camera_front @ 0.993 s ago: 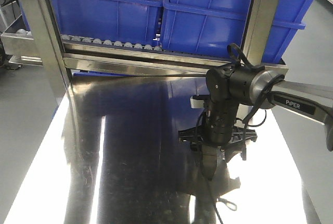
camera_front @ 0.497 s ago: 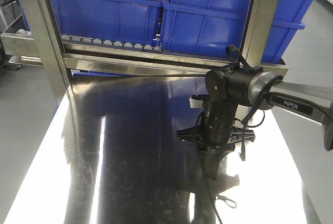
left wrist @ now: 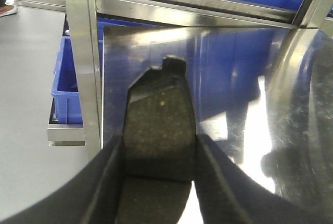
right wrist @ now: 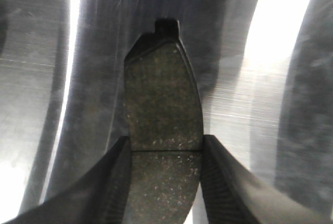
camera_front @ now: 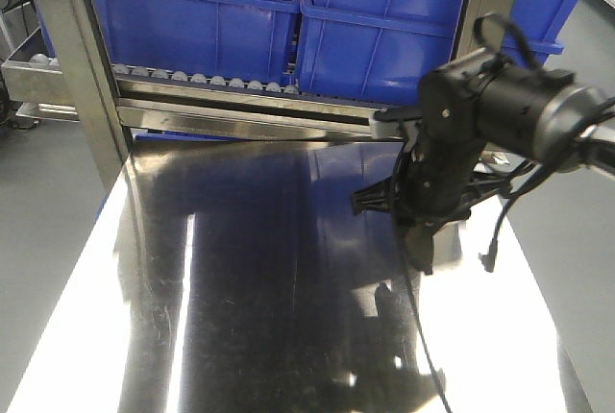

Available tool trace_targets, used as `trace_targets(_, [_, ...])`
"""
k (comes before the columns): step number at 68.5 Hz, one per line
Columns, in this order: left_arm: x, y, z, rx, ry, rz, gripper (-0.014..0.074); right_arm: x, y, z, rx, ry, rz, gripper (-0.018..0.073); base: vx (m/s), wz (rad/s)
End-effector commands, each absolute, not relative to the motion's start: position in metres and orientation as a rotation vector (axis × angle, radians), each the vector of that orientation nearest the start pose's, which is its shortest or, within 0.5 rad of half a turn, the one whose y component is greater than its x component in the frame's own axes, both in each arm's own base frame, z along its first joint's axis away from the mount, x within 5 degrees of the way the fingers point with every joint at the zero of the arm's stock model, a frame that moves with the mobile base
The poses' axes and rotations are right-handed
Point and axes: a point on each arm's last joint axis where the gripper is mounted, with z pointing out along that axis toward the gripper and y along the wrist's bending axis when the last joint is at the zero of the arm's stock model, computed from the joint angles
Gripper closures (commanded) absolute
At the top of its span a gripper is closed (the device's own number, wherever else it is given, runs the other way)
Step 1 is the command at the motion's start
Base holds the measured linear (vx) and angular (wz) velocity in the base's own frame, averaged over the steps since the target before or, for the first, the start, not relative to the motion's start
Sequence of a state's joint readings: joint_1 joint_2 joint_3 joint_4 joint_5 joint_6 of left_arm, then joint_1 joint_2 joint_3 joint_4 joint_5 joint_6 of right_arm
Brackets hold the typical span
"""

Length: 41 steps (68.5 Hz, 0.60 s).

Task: Move and align brake pads A on conveyor
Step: 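Lift the brake pad clear of the table with the right gripper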

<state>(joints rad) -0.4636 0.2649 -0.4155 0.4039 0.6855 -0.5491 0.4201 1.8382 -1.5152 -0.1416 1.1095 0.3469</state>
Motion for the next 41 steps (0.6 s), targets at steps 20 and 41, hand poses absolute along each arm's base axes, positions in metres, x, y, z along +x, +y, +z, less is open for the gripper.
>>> trace_targets(20, [0.063, -0.008, 0.295, 0.087, 1.867, -0.247, 0.0603, 0.306, 0.045, 0.33, 0.026, 2.617, 0.047, 0.0566, 0.0, 0.0])
trace_targets(41, [0.063, -0.008, 0.295, 0.087, 1.867, -0.247, 0.0603, 0.231, 0.02, 0.331, -0.047, 2.386, 0.041, 0.0566, 0.0, 0.0])
